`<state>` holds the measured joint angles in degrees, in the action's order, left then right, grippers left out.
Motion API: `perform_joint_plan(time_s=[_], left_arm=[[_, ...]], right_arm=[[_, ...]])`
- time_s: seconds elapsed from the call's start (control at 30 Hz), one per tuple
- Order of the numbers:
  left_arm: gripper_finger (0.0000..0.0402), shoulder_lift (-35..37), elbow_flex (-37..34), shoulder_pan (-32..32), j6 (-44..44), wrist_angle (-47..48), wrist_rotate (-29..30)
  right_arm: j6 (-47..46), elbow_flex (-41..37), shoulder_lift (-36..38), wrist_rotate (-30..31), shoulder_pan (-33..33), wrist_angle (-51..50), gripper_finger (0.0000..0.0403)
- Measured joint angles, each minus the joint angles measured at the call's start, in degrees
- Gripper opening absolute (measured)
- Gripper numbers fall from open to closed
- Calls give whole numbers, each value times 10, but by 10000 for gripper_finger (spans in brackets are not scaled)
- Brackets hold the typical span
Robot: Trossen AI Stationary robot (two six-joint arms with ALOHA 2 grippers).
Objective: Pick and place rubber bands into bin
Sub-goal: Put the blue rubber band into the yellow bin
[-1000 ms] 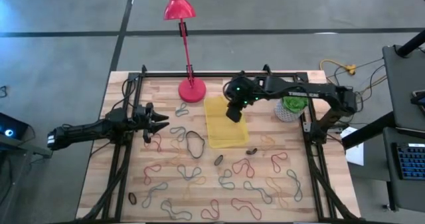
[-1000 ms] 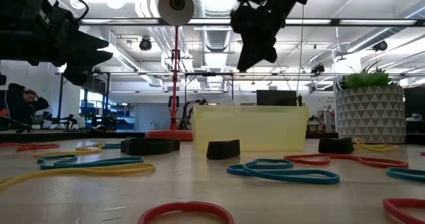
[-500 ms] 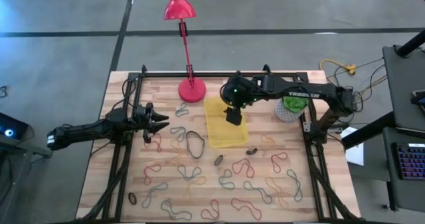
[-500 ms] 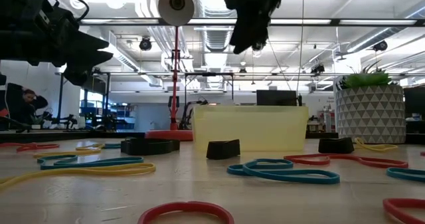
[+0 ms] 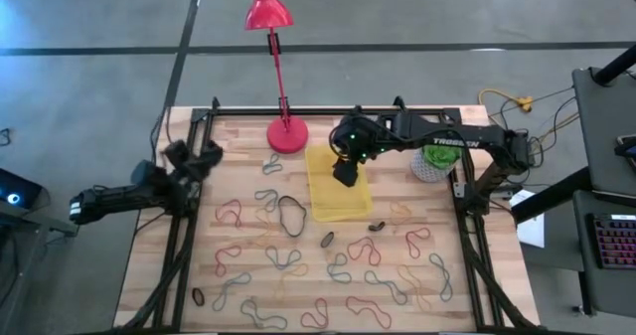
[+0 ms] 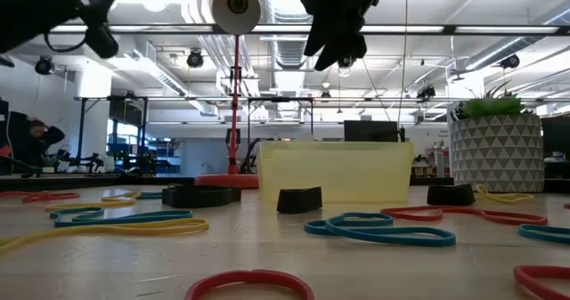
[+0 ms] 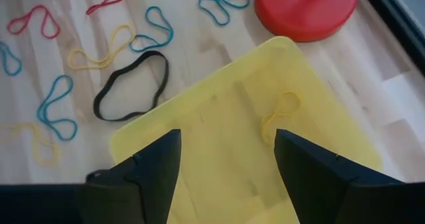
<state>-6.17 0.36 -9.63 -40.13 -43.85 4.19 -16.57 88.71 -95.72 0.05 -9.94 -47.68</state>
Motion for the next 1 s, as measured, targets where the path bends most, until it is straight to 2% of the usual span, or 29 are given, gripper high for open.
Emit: perform_joint_plan(time_s=[0.1,0.2,0.27,0.33,0.43,0.53,0.67,0.77,0.87,1.0], left_arm=[[129,-10,2,0,-4,-84,-7],[129,-29,41,0,17,-23,-64],[129,-51,86,1,28,127,-81],[129,-79,137,0,79,342,-66],[129,-141,215,0,139,605,29],[129,-213,262,0,178,737,102],[129,-284,279,0,263,720,122],[129,-370,277,-1,338,676,126],[129,-452,277,-9,357,654,132],[129,-552,289,-17,377,644,89]], right_arm=[[-19,0,0,0,0,0,226],[-32,0,0,2,-1,0,226],[-32,0,0,2,-1,0,226],[-32,-1,0,2,0,0,226],[-34,-1,0,2,-1,-2,226],[-27,-1,0,2,-1,-5,226],[11,-1,0,4,-4,-30,226],[40,-1,0,32,-8,-76,226],[61,-2,0,62,-9,-138,226],[103,-11,0,95,-7,-184,226]])
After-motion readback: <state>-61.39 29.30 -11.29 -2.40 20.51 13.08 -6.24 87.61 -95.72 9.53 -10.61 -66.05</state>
